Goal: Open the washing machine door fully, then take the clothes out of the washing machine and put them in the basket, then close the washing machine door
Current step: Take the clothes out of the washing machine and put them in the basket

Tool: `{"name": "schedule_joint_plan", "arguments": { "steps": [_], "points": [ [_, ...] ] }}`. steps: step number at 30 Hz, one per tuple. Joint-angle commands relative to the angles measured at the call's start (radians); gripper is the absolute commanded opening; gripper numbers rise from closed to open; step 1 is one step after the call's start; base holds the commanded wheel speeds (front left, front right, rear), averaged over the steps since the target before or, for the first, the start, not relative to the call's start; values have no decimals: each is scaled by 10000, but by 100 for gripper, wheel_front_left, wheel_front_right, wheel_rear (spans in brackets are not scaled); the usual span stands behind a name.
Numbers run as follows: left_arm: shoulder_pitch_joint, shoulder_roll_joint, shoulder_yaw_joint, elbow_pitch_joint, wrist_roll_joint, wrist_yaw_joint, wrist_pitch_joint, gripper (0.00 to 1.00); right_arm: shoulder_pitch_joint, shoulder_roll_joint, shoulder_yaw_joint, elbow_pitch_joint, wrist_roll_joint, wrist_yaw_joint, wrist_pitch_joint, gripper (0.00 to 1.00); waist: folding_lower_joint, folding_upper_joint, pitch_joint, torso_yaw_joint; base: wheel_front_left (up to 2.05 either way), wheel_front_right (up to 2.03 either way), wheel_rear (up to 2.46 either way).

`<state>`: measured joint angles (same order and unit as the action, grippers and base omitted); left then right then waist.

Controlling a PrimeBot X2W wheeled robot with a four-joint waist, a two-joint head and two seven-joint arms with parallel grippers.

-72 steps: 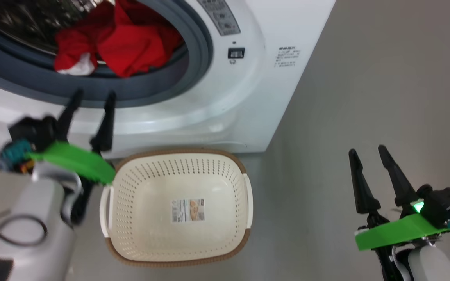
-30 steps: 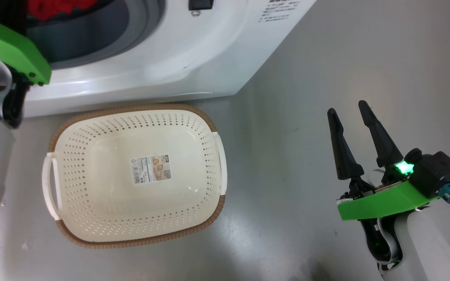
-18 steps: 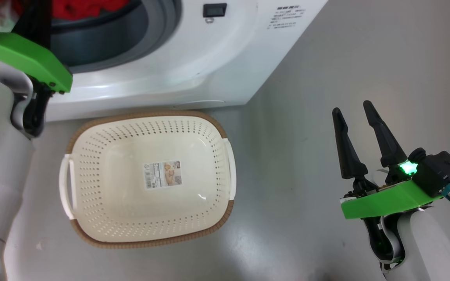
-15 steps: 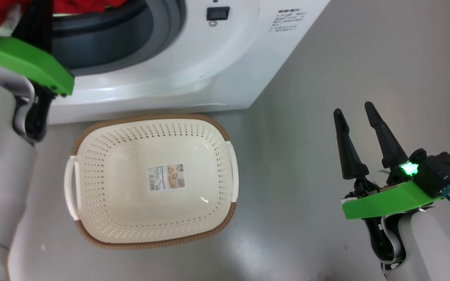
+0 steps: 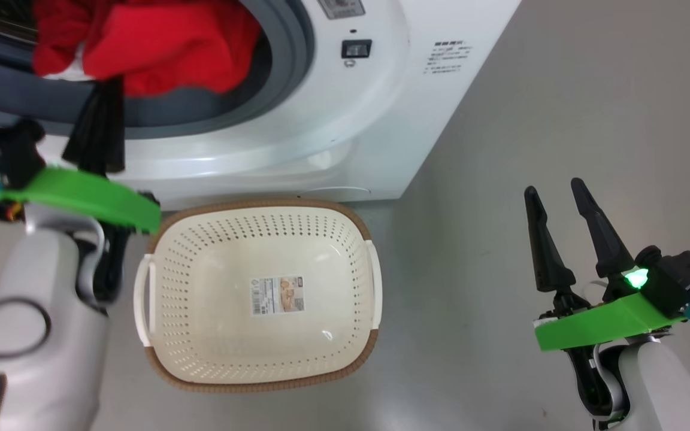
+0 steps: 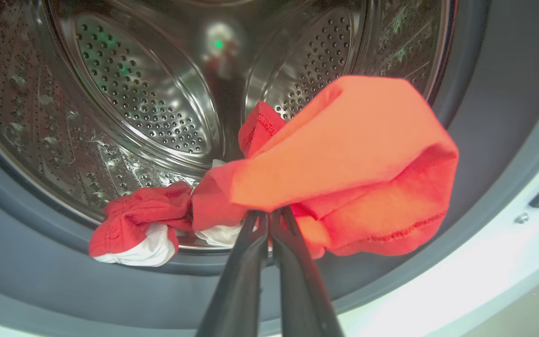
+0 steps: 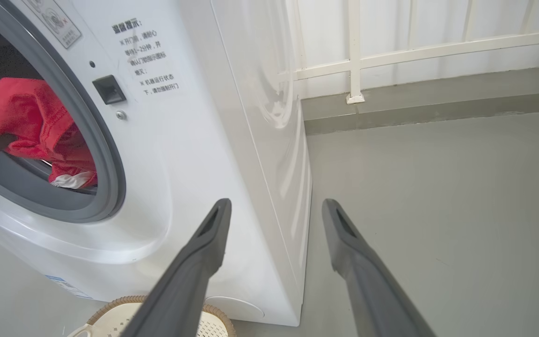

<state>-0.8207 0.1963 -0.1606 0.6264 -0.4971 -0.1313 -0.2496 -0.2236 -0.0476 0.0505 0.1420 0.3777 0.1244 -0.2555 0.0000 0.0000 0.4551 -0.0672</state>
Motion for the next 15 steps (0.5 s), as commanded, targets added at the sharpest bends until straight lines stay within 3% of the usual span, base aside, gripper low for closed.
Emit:
{"name": "schedule_joint_plan", "arguments": {
  "steps": [1,15],
  "points": [
    [474,261,512,-651,275,8,-121,0,234,-26,158,-202,-58,63,-63,100,0,0,-209,138,0,0,0],
    [3030,-519,1764,-4414,1275,7,-122,0,539,-26,-58,-203,-254,63,-63,100,0,0,-646,430,0,0,0]
  ]
}}
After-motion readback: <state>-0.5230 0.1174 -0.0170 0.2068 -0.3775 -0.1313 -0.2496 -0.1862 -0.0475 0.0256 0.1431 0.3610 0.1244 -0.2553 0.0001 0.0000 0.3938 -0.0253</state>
